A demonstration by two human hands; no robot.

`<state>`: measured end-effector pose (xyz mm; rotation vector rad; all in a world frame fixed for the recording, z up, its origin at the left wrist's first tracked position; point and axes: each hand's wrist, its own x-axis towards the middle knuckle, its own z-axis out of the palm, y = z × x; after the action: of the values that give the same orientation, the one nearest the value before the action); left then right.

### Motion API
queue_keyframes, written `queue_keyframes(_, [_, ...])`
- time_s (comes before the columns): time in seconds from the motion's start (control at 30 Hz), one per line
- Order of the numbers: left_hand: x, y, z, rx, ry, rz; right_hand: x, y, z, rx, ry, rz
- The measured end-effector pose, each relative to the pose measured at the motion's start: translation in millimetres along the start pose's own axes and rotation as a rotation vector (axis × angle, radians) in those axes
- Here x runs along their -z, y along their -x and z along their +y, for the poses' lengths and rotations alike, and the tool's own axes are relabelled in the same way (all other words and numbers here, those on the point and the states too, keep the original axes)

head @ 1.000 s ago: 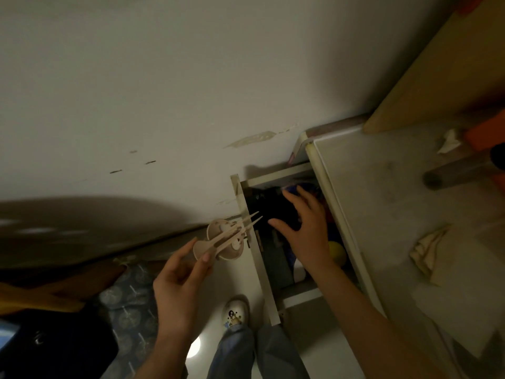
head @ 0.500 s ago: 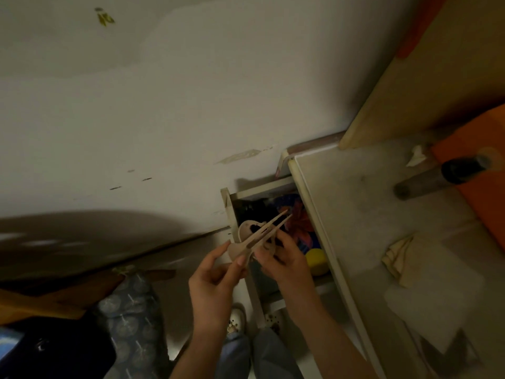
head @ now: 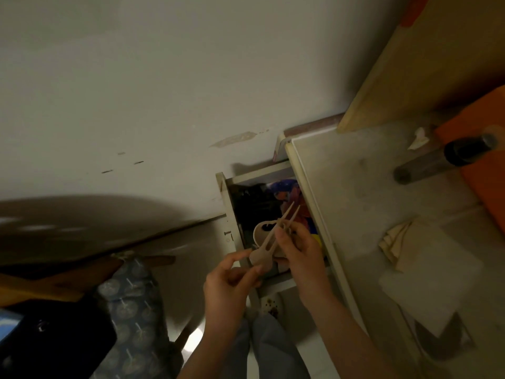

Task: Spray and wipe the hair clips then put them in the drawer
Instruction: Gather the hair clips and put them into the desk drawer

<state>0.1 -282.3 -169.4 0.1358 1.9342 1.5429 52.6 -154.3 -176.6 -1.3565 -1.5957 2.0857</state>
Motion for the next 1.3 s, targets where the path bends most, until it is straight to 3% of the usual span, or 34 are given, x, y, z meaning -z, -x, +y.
queue_keyframes(0.17, [4.0, 2.3, -8.8, -0.017, -0.300, 0.043, 8.5, -2.9, 9.1, 0.059, 0.111, 0.026])
queue_keyframes(0.27, [8.2, -1.8, -10.3, -0.199, -0.617, 0.089, 16.6, -5.0, 15.4, 0.068, 0.179, 0.035])
queue_keyframes(0.37, [11.8, -11.1, -17.7, -0.321, -0.825, -0.043, 17.7, -5.4, 21.3, 0.119, 0.300, 0.016])
queue_keyframes(0.43, [13.5, -15.1, -22.6, -0.306, -0.908, -0.120, 14.8, -5.0, 27.4, 0.114, 0.341, -0.009])
queue_keyframes(0.93, [22.4, -19.3, -37.6, -0.387, -0.966, -0.184, 2.0, -33.6, 57.5, 0.134, 0.677, -0.074])
queue_keyframes(1.3, [25.0, -19.9, -38.9, -0.366, -0.960, -0.200, 4.1, -28.0, 58.7, 0.123, 0.640, -0.079])
